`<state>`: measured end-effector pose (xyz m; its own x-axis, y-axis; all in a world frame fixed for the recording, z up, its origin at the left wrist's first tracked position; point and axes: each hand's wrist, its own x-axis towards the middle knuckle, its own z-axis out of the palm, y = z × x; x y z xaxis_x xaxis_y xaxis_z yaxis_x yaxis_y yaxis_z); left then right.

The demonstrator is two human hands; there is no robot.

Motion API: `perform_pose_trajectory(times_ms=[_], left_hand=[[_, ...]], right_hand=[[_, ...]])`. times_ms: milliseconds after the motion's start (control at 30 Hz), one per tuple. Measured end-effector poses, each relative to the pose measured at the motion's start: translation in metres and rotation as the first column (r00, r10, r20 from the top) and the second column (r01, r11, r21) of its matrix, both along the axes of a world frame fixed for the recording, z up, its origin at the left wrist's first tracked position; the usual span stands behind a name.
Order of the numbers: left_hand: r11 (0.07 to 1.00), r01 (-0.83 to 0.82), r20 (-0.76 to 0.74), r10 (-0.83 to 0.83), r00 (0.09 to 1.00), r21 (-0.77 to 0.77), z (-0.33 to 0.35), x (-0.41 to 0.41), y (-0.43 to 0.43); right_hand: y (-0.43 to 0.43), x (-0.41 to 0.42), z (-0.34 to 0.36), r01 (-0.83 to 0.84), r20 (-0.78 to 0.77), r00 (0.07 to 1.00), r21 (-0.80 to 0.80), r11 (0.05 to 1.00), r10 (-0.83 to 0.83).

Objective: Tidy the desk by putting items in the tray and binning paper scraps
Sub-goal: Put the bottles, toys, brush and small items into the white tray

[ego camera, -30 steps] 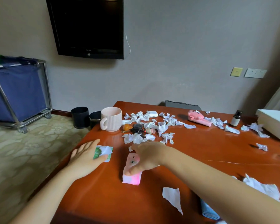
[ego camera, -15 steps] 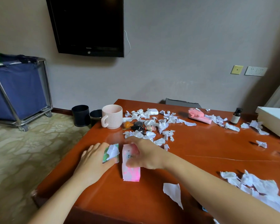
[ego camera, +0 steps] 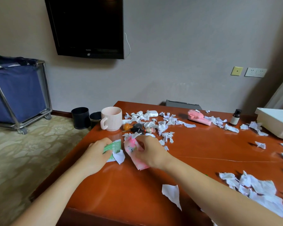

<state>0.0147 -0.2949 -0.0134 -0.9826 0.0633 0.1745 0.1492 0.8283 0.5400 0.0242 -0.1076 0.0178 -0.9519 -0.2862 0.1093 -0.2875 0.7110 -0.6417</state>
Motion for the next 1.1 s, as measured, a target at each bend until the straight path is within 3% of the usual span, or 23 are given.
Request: perform_pose_trajectory(times_ms=[133,400,567,867,1100], left_hand=[[0.999,-0.033,-0.052,0.033,0.998,-0.003,0.023,0.002,0.018],[0.981,0.145,-0.135,-0.127,0.983,0.132,0.066,0.005,0.082],[0.943,0.259,-0.103,-0.242,0.965,0.211,0.086,0.011,0.15],[0.803,0.463,-0.088,-0.466,0.88,0.376,0.107,0.004,0.294],[0.709,0.592,-0.056,-0.622,0.781,0.383,0.122,-0.003,0.406]], right_hand=[[0.018,-0.001,0.009,0.046,-0.06,0.997,0.035,0.998,-0.044],[0.09,0.013,0.054,0.125,-0.198,0.973,0.039,0.991,-0.115],[0.157,0.027,0.08,0.26,-0.242,0.936,-0.013,0.965,-0.256],[0.297,0.064,0.108,0.508,-0.248,0.831,-0.026,0.861,-0.498],[0.397,0.077,0.115,0.647,-0.275,0.739,0.037,0.762,-0.615]])
